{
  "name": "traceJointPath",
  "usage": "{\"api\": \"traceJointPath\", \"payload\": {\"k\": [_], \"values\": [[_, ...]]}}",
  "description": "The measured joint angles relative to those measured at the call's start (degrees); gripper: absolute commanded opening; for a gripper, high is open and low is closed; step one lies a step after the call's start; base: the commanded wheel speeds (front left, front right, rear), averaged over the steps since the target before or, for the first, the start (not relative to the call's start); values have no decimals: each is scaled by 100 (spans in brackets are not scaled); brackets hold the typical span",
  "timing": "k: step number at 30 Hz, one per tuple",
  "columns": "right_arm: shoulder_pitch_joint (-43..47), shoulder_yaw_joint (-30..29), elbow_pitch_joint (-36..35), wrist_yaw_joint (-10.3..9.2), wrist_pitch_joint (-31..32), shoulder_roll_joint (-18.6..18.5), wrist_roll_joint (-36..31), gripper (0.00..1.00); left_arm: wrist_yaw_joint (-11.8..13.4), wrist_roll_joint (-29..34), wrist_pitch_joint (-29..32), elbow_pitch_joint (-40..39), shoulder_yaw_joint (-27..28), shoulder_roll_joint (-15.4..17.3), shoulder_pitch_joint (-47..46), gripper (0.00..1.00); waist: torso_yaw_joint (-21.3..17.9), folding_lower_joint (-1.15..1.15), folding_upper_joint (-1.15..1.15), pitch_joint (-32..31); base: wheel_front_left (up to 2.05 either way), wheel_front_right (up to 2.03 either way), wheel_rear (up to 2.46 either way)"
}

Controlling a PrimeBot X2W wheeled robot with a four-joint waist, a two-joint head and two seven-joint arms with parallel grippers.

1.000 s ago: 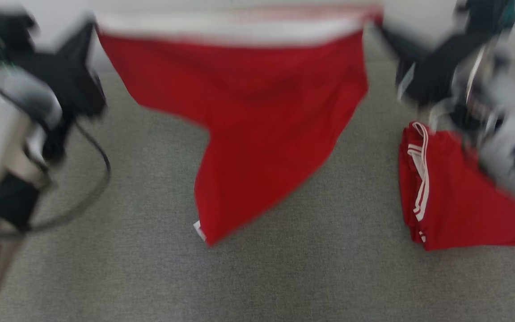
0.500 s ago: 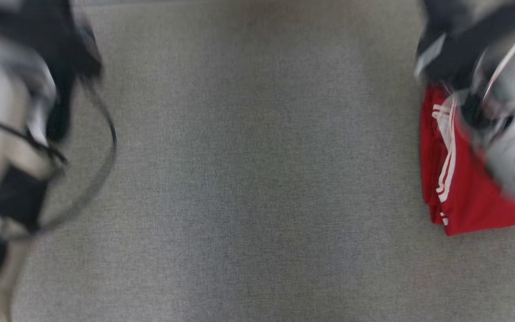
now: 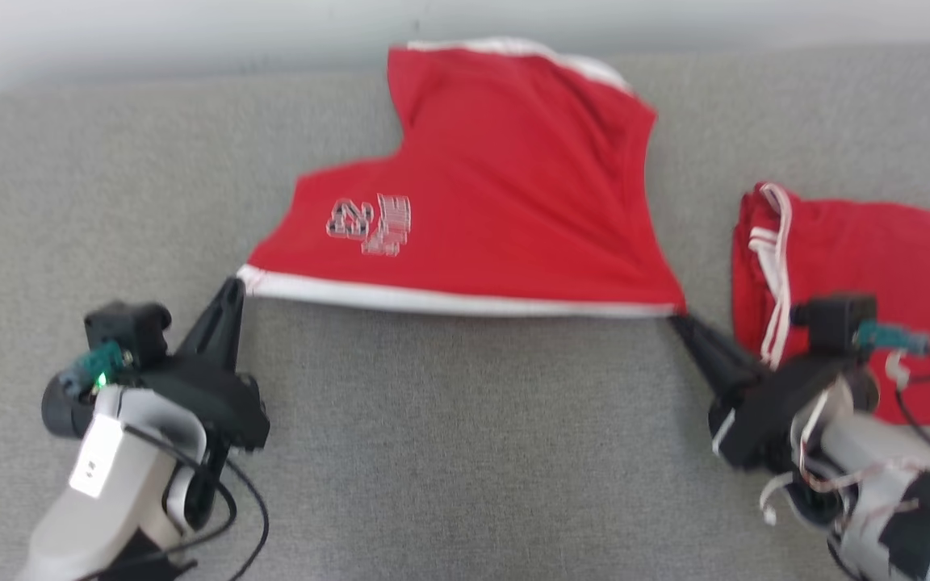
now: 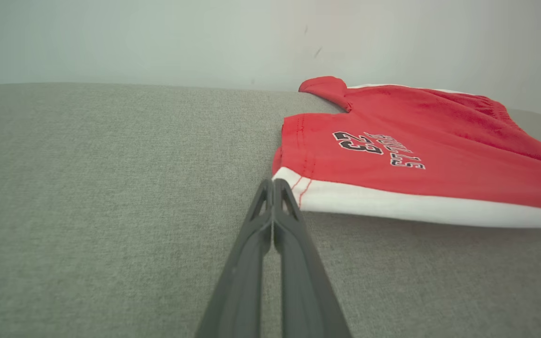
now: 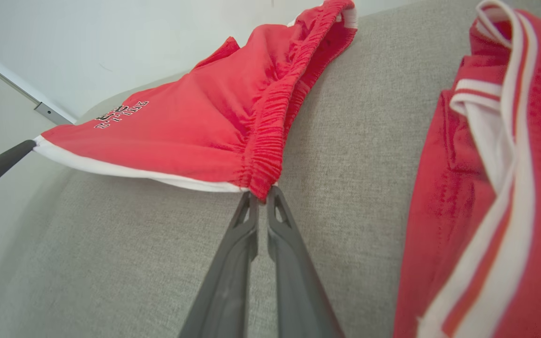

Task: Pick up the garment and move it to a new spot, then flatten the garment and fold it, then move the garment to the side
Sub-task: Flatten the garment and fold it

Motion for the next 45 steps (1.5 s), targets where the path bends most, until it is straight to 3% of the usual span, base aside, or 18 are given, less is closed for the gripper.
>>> {"api": "traceJointPath", "payload": {"k": [19,25,39,45], "values": [[1981,246,-316,5,-51,-223,311,0,147,33,-34,-116,-407,-101,2236,0,104,-1,-1,-1454,0,0,0],[2303,210,-468,3,-51,-358,332,0,196,26,-49,-322,-441,-71,2521,0,149,0,-1,-1755,0,0,0],[2349,207,-687,-204,-55,-388,268,0,247,-158,-48,-682,-374,-74,2778,0,111,1,-1,-1689,0,0,0],[2058,200,-804,-264,30,-455,177,0,144,-158,175,-829,-394,-80,2290,0,65,1,0,-1385,0,0,0]]}}
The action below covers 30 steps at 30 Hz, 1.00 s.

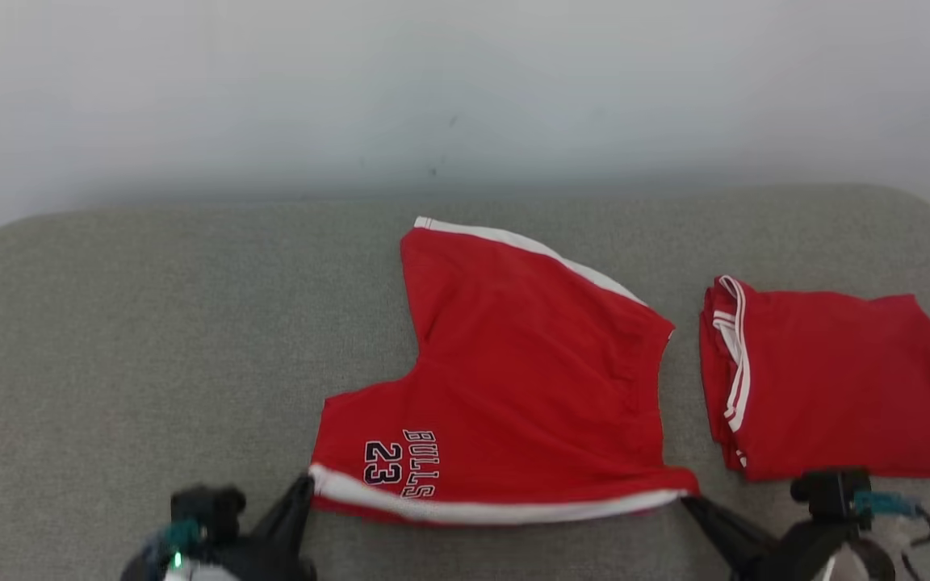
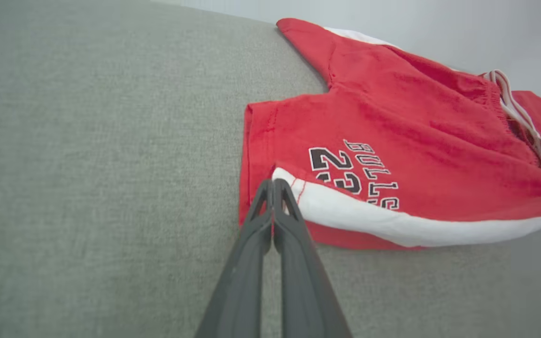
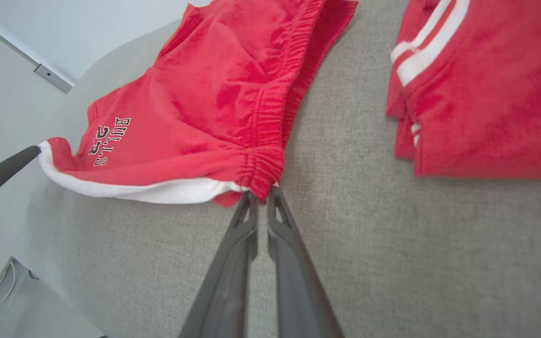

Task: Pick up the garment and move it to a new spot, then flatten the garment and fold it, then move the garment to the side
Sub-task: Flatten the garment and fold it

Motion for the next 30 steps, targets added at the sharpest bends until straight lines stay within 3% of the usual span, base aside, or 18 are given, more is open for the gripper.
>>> {"api": "traceJointPath", "payload": {"k": [7,9,10,13,15,18,23,30], "values": [[-1306,-146,47,0,566,9,-145,0,-356,-11,633,45,134,137,-1524,0,-50,1,0,509,0,0,0],[-1982,-293,179,1,812,132,-145,0,-474,-44,900,170,292,199,-2225,0,-71,1,0,665,0,0,0],[-2885,-492,377,1,1070,326,-145,0,-571,-180,1143,307,586,214,-3071,0,-97,2,1,827,0,0,0],[-4531,-971,790,-101,1407,772,-610,0,-495,-38,1315,476,927,396,-4576,0,-149,3,1,1070,0,0,0],[-5371,-1684,940,-256,1095,1104,-634,0,-357,-32,1193,417,1280,417,-5467,0,-188,2,1,1233,0,0,0],[-6392,-1773,924,-190,687,1198,-592,0,-302,-88,883,62,1558,244,-6219,0,-232,1,0,1484,0,0,0],[-6072,-1265,711,89,567,883,-994,0,-310,38,577,-300,1330,159,-5667,0,-247,2,1,1916,0,0,0],[-4651,-1061,1335,216,131,393,-999,0,-411,68,91,401,918,-282,-4219,0,-190,3,2,2217,0,0,0]]}}
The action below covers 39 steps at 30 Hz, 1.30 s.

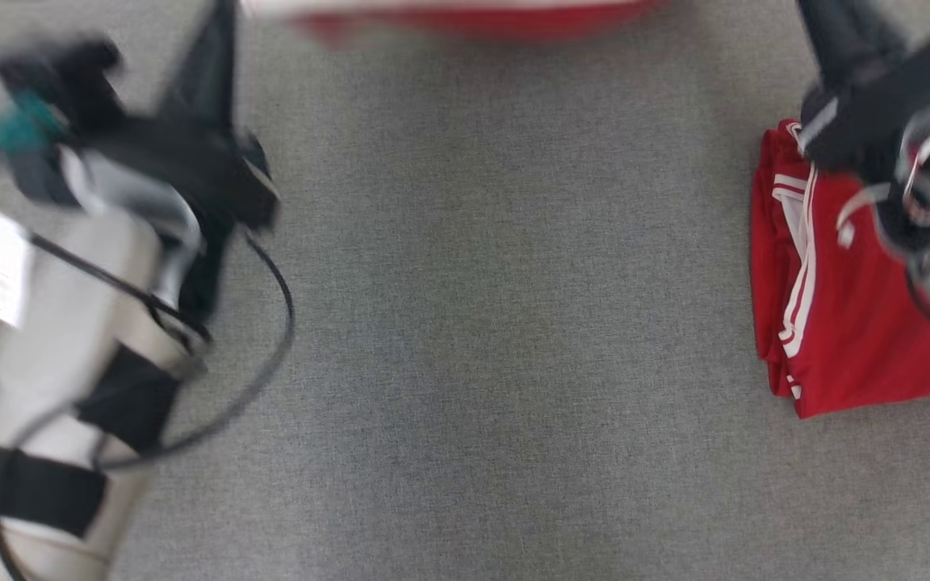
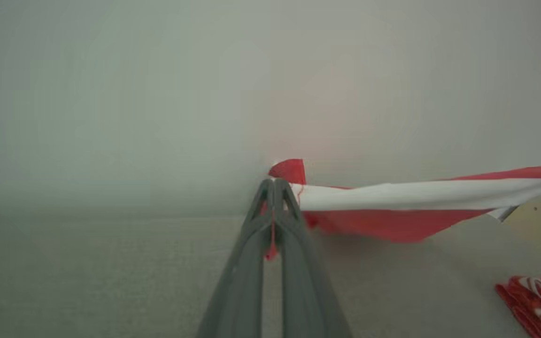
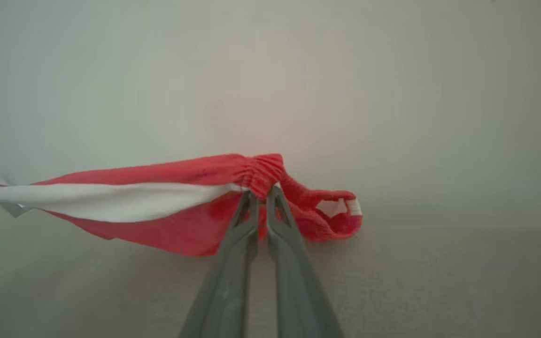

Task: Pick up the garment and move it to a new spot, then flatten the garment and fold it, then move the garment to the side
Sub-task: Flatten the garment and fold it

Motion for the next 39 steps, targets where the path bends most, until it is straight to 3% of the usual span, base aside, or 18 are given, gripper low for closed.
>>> {"api": "traceJointPath", "payload": {"k": [13,19,30,39], "values": [[2577,164,274,52,-209,257,545,0,-98,-41,-221,587,-291,-134,1562,0,-13,-4,-2,-748,0,0,0],[2813,244,213,53,-211,453,546,0,-91,-55,-271,743,-293,-7,2216,0,-5,-4,-2,-1108,0,0,0],[3795,385,108,53,-216,433,721,0,-43,-78,-316,787,-549,-322,3437,0,179,-4,-3,-1873,0,0,0],[4310,691,-162,53,-216,437,619,0,60,-91,-324,622,-495,-213,4290,0,369,-4,-3,-2474,0,0,0]]}}
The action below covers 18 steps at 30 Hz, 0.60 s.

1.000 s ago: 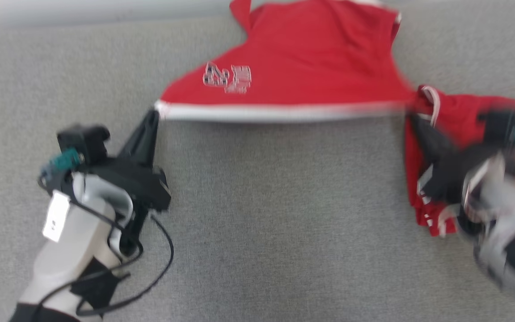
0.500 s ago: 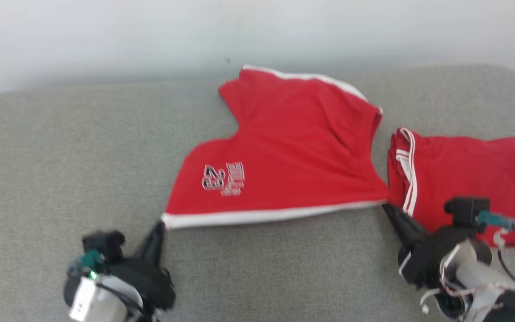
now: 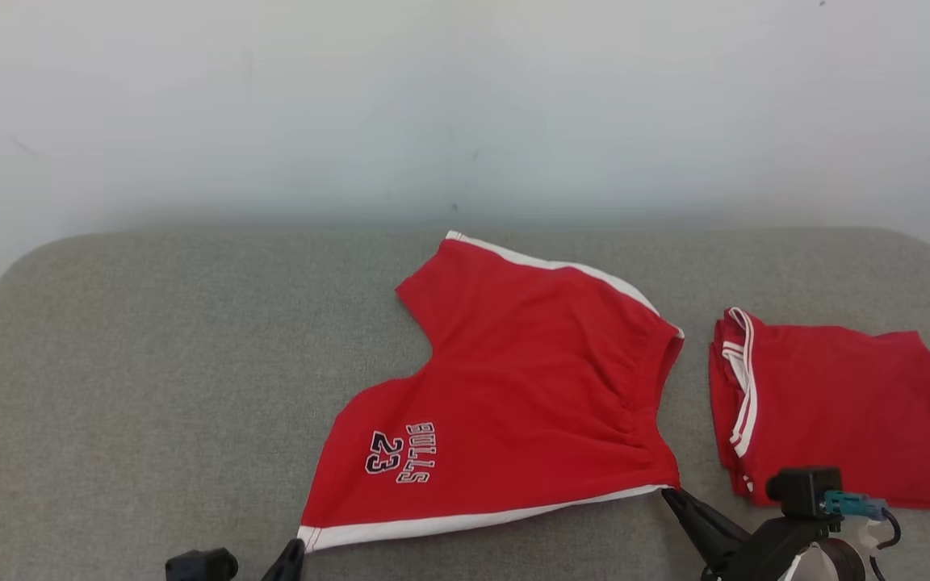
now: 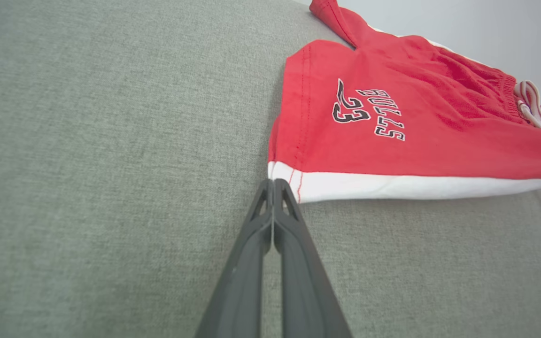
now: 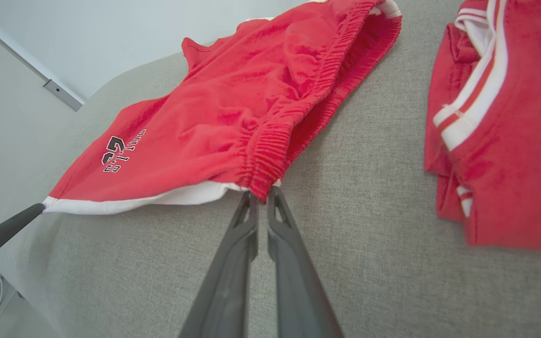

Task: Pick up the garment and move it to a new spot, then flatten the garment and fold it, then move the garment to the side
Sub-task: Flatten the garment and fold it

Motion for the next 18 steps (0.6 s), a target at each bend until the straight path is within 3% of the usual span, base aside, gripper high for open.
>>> {"api": "traceJointPath", "payload": {"k": [12,18], "values": [[672,-138,-250,-19,0,-219,-178,0,107,21,-9,-537,-10,86,502,0,-25,1,0,-317,0,0,0],[736,-214,-333,-130,0,-213,-237,0,157,64,-9,-704,-36,165,643,0,-70,1,0,-283,0,0,0]]}}
